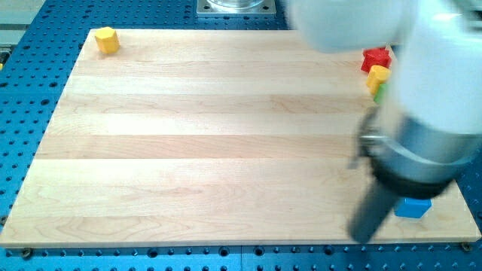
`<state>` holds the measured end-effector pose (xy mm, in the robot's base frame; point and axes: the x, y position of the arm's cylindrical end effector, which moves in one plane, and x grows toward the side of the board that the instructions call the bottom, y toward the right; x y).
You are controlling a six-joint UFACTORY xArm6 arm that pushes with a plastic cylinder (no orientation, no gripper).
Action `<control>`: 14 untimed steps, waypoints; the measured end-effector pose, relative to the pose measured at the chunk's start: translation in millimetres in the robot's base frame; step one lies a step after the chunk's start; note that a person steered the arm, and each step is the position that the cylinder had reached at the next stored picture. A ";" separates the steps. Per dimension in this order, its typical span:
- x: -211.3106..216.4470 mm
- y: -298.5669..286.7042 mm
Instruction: Place the cube to the top center of the board
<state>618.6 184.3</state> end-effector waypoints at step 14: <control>-217.7 -126.0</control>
<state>400.9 58.3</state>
